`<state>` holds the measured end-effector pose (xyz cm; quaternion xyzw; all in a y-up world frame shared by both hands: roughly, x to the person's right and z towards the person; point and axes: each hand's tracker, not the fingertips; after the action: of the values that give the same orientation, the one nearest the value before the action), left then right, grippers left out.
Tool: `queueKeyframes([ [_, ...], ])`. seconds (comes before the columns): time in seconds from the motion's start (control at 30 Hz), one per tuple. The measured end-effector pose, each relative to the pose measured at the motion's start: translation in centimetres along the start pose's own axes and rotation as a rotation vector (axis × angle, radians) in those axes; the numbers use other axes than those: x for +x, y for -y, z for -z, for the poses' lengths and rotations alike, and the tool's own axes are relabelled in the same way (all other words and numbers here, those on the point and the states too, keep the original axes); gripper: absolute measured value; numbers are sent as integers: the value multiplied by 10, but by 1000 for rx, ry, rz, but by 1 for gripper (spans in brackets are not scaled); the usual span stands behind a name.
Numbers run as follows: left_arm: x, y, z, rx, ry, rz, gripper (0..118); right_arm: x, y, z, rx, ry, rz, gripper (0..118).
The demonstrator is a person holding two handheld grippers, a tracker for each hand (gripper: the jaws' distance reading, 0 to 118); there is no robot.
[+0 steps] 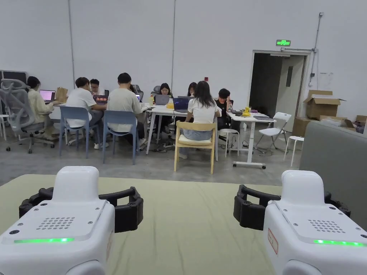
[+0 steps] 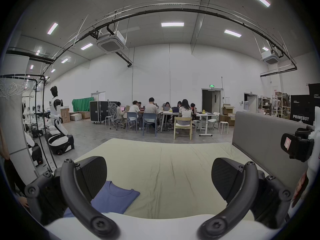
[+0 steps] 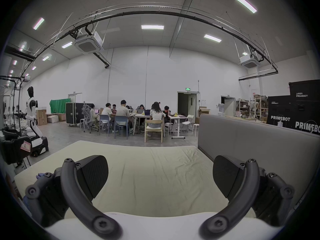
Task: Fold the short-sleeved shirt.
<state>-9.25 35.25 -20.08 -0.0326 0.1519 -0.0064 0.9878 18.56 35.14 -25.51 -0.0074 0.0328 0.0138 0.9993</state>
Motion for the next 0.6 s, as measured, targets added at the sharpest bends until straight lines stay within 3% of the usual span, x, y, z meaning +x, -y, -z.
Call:
queueKeyframes([
  [0.27, 4, 0, -1, -1, 11, 12, 118, -4, 2, -3, 17, 0, -19, 118],
  [0.4, 4, 0, -1, -2, 8, 8, 118, 1, 0, -4, 12, -19, 14, 118],
  [0.43, 4, 1, -1, -5, 10, 7, 111, 2, 0, -4, 3, -20, 20, 105],
  [0.47, 4, 2, -3, -3, 8, 17, 62, 2, 0, -3, -10, -10, 20, 66],
  [0.5, 6, 3, -8, 43, -7, 36, 0, 1, 0, -3, -21, 1, 18, 2],
  [0.57, 8, 10, 4, 48, -112, 80, 0, 6, 2, 6, -109, 12, 17, 2],
  [0.6, 10, 12, 7, 24, -38, 62, 0, 10, 5, 11, -129, -54, 55, 2],
])
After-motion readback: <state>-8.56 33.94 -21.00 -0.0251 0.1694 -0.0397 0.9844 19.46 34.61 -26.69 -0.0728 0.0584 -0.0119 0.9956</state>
